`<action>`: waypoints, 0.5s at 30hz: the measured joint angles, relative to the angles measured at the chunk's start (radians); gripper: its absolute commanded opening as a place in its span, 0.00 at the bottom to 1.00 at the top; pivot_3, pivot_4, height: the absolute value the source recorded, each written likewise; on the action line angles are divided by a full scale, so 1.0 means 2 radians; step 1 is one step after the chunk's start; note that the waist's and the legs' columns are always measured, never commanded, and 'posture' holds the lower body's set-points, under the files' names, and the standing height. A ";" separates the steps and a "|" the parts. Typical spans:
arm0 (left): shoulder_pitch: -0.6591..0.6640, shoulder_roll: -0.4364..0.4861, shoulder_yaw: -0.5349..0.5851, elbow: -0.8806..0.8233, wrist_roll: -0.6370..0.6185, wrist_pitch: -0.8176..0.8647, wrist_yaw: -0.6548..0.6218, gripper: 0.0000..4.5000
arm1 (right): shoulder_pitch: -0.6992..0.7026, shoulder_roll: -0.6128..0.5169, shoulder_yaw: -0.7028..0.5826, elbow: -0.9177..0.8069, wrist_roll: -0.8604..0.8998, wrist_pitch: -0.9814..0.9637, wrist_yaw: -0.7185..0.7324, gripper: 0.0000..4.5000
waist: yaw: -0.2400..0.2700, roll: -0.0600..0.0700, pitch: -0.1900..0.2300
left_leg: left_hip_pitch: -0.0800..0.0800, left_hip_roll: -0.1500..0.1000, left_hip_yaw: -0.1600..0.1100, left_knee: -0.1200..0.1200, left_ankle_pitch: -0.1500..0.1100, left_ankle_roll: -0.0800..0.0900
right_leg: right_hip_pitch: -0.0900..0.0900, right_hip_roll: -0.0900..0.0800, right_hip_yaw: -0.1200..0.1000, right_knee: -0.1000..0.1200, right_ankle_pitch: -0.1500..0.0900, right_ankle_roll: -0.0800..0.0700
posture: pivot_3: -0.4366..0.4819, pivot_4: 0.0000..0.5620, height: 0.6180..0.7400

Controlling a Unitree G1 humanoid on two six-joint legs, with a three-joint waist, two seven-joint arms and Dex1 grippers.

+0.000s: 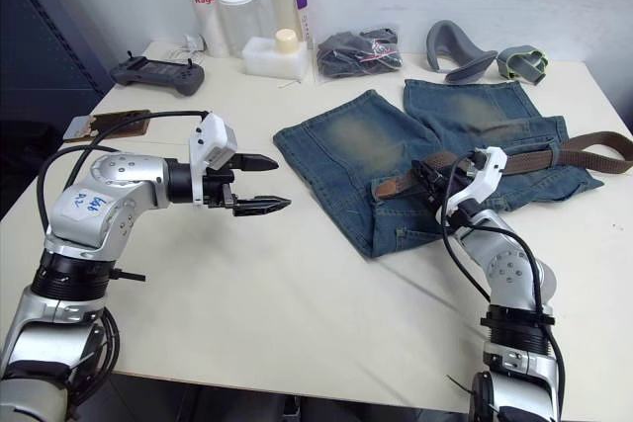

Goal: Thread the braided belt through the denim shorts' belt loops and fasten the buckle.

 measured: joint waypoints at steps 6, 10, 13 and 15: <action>0.000 0.000 0.000 0.000 0.000 0.000 -0.001 1.00 | 0.001 0.015 -0.009 -0.004 -0.010 -0.012 -0.004 0.01 | 0.000 0.000 0.000 | 0.000 0.000 0.000 0.000 0.000 0.000 | 0.000 0.000 0.000 0.000 0.000 0.000 | 0.48 0.27 0.11; 0.000 0.000 0.000 0.000 0.000 0.000 -0.002 1.00 | 0.001 0.024 -0.033 -0.016 -0.001 -0.020 -0.018 0.01 | 0.000 0.000 0.000 | 0.000 0.000 0.000 0.000 0.000 0.000 | 0.000 0.000 0.000 0.000 0.000 0.000 | 0.48 0.27 0.11; -0.003 -0.001 -0.001 0.001 0.000 0.000 -0.003 1.00 | -0.001 0.032 -0.059 -0.029 0.019 -0.023 -0.033 0.01 | 0.000 0.000 0.000 | 0.000 0.000 0.000 0.000 0.000 0.000 | 0.000 0.000 0.000 0.000 0.000 0.000 | 0.48 0.27 0.11; -0.006 -0.001 -0.002 0.001 0.000 0.000 -0.003 1.00 | 0.001 0.031 -0.057 -0.040 0.019 -0.020 -0.033 0.01 | 0.000 0.000 0.000 | 0.000 0.000 0.000 0.000 0.000 0.000 | 0.000 0.000 0.000 0.000 0.000 0.000 | 0.48 0.27 0.11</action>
